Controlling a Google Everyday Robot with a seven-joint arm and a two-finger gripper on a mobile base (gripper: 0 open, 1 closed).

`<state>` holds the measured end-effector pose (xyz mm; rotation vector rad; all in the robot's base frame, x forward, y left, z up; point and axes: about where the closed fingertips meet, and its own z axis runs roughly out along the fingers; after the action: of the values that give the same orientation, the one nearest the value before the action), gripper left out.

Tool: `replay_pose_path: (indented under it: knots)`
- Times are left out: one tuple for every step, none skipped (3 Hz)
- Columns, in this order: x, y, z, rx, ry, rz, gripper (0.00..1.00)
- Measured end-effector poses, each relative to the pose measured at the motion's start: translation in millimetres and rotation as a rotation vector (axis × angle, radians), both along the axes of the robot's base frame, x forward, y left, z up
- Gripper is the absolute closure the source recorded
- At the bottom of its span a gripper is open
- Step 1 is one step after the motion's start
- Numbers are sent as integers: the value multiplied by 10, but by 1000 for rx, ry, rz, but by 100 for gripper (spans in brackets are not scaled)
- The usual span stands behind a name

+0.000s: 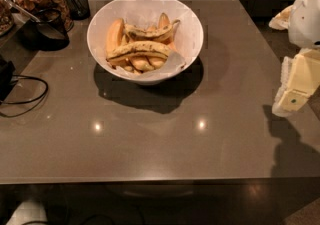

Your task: Pick banana from white bowl

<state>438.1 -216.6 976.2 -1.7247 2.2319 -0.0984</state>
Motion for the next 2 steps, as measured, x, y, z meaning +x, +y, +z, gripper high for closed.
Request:
replay_pose_path:
  knots:
    - [0, 0, 0, 0, 0, 0, 0]
    - [187, 187, 27, -32, 29, -10, 0]
